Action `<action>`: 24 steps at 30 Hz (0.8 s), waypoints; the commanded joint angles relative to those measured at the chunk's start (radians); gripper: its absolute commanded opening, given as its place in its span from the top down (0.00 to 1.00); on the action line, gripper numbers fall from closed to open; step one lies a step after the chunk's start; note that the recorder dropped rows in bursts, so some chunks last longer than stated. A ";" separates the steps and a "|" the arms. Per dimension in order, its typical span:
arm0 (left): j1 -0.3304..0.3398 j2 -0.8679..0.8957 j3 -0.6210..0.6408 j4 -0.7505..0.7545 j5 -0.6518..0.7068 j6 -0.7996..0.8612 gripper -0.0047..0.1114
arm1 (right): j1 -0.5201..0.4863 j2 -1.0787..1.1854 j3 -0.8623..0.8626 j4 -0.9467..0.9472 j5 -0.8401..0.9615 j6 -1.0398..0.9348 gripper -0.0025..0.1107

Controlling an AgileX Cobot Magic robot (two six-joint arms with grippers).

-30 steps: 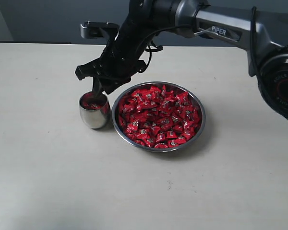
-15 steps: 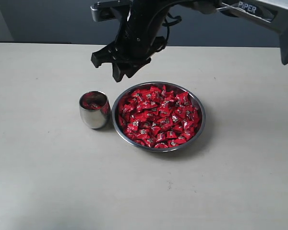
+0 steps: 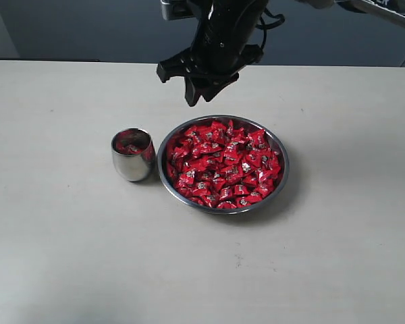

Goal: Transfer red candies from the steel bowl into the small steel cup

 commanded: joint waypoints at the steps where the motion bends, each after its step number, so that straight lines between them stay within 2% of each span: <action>1: 0.002 -0.005 -0.008 0.002 -0.002 -0.002 0.96 | -0.005 -0.048 0.078 -0.005 -0.045 0.000 0.69; 13: 0.002 -0.005 -0.008 0.002 -0.002 -0.002 0.96 | -0.005 -0.225 0.289 -0.020 -0.189 -0.010 0.69; 18: 0.002 -0.005 -0.008 0.002 -0.002 -0.002 0.96 | -0.003 -0.229 0.394 -0.009 -0.323 -0.045 0.69; 24: 0.002 -0.005 -0.008 0.002 -0.002 -0.002 0.96 | -0.003 -0.184 0.405 -0.007 -0.324 -0.045 0.69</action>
